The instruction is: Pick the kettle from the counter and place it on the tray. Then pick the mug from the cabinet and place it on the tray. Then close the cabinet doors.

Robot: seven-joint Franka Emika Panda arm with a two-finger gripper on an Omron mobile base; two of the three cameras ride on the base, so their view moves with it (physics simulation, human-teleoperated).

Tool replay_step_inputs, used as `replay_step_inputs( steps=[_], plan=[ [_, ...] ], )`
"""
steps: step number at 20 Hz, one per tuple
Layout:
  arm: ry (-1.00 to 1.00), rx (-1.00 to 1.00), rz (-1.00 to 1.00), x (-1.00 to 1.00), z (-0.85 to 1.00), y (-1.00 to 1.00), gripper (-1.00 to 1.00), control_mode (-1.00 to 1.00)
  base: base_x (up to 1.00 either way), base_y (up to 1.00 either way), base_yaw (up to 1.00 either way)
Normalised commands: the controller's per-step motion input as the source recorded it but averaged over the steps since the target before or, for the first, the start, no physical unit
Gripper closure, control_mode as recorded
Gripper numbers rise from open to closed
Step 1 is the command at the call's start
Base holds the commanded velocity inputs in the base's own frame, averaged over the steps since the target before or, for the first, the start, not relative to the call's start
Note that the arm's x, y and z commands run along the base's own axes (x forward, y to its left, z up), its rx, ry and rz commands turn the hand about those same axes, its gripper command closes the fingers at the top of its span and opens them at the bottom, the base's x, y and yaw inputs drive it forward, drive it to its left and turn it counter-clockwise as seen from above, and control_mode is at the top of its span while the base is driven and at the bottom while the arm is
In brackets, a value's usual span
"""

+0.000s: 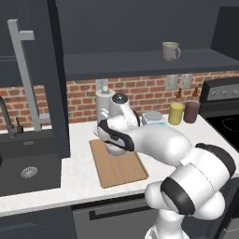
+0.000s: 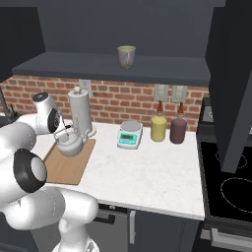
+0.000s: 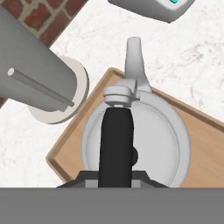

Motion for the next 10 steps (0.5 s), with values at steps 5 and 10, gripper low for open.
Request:
replay_step_inputs(
  steps=[5,10],
  plan=[
    [0.0,0.0,0.0,0.18,-0.27,0.08,1.0,-1.0,0.0,0.0,0.0],
    [0.0,0.0,0.0,0.21,-0.17,0.06,1.0,-1.0,0.0,0.0,0.0]
  ],
)
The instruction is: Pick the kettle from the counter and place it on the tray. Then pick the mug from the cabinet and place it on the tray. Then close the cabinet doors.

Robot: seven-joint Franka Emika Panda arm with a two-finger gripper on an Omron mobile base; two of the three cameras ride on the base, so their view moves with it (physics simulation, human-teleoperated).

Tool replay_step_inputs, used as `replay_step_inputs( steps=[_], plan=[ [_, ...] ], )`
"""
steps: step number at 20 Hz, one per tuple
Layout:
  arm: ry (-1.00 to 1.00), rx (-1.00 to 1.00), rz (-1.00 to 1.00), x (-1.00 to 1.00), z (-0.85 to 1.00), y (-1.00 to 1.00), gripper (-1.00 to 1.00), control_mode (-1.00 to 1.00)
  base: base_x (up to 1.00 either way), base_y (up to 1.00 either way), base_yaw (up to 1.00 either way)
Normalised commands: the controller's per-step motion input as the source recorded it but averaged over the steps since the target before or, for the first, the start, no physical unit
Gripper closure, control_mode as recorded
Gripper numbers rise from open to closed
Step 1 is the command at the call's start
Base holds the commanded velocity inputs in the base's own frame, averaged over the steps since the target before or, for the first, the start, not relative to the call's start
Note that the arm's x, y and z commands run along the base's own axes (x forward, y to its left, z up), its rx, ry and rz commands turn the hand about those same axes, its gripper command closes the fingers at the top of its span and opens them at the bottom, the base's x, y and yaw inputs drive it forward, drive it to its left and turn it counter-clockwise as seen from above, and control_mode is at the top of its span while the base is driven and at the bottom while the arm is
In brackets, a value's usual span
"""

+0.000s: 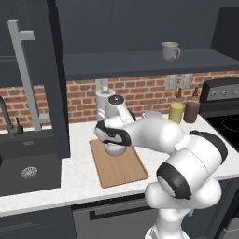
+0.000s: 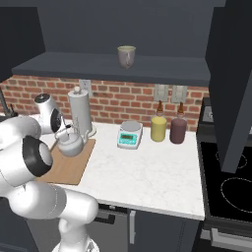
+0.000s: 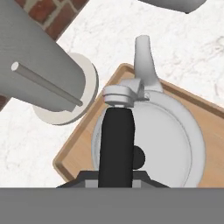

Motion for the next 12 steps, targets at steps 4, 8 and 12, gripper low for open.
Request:
replay_step_inputs(
  steps=[4,8,12],
  plan=[
    [0.0,0.01,0.0,0.17,-0.15,0.04,1.0,-1.0,0.0,0.0,0.0],
    [0.0,0.0,0.0,0.01,-0.23,-0.02,1.0,-1.0,0.0,0.0,0.0],
    [0.0,0.0,0.0,0.0,-0.19,-0.08,-1.0,-1.0,0.0,0.0,0.0]
  ],
)
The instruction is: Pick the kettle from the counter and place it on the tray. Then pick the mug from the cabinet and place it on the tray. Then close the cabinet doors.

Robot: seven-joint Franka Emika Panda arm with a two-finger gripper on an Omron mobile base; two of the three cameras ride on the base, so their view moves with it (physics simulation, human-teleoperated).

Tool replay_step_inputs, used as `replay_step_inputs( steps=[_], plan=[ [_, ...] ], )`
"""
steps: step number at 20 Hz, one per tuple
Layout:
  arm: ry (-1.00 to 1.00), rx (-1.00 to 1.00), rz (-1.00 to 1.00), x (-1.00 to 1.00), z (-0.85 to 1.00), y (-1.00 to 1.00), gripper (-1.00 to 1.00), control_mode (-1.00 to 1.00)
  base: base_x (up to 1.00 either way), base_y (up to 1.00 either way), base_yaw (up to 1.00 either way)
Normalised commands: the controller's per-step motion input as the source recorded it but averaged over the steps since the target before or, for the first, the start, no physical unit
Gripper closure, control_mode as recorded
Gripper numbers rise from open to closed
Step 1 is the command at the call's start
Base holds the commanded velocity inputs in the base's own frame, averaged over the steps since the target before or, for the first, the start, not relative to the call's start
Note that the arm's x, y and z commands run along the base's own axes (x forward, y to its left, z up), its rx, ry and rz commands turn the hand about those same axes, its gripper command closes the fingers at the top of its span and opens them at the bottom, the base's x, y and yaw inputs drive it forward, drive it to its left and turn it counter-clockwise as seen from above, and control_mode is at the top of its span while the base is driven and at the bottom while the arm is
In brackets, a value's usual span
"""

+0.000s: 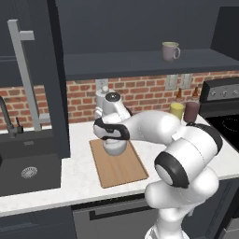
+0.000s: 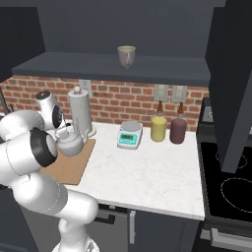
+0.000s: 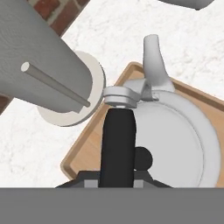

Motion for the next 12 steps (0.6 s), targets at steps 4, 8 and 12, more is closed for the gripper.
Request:
replay_step_inputs(
  steps=[4,8,12],
  plan=[
    [0.0,0.0,0.0,-0.03,-0.09,-0.06,-1.0,-1.0,0.0,0.0,0.0],
    [0.0,0.0,0.0,-0.01,-0.02,-0.08,-1.0,-1.0,0.0,0.0,0.0],
    [-0.02,0.0,0.0,0.0,0.0,-0.05,-1.0,-1.0,0.0,0.0,0.0]
  ],
)
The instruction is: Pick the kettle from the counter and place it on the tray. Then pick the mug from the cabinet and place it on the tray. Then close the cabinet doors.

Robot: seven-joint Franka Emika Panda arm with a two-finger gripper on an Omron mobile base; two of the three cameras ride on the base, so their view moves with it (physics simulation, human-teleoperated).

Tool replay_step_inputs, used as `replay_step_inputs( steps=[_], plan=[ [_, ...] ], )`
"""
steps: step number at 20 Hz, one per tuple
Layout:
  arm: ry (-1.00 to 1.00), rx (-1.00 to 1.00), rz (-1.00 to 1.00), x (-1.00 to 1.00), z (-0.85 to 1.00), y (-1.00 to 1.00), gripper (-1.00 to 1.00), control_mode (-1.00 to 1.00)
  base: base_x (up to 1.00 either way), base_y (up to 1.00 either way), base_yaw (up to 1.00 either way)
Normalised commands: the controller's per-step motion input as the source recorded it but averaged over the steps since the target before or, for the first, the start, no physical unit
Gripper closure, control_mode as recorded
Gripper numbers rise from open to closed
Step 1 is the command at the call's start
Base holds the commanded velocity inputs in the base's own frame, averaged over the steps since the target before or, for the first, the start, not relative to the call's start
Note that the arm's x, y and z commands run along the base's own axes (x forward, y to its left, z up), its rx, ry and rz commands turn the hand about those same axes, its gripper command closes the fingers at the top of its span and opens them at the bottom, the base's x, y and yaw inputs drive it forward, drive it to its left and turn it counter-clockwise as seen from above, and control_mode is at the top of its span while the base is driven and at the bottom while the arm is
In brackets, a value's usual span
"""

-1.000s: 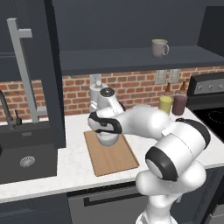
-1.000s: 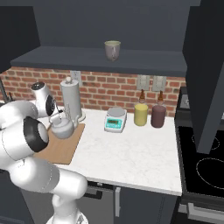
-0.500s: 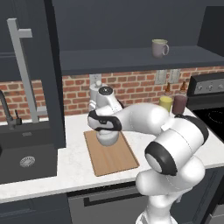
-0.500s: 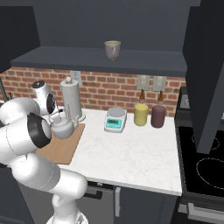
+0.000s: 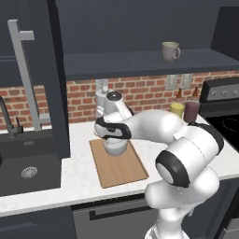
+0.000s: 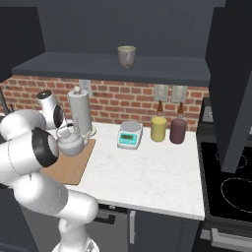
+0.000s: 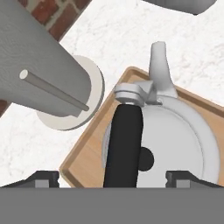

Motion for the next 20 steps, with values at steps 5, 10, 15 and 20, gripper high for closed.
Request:
replay_step_inputs(
  steps=[5,10,15,20],
  plan=[
    [-0.05,0.0,0.0,-0.04,0.17,-0.05,-1.0,-1.0,0.0,0.0,0.0],
    [-0.06,0.0,0.0,-0.17,0.36,-0.01,-1.0,-1.0,0.0,0.0,0.0],
    [-0.03,0.0,0.0,-0.32,0.29,-0.04,-1.0,-1.0,0.0,0.0,0.0],
    [0.0,0.0,0.02,-0.36,0.28,-0.14,-1.0,-1.0,0.0,0.0,0.0]
  ],
)
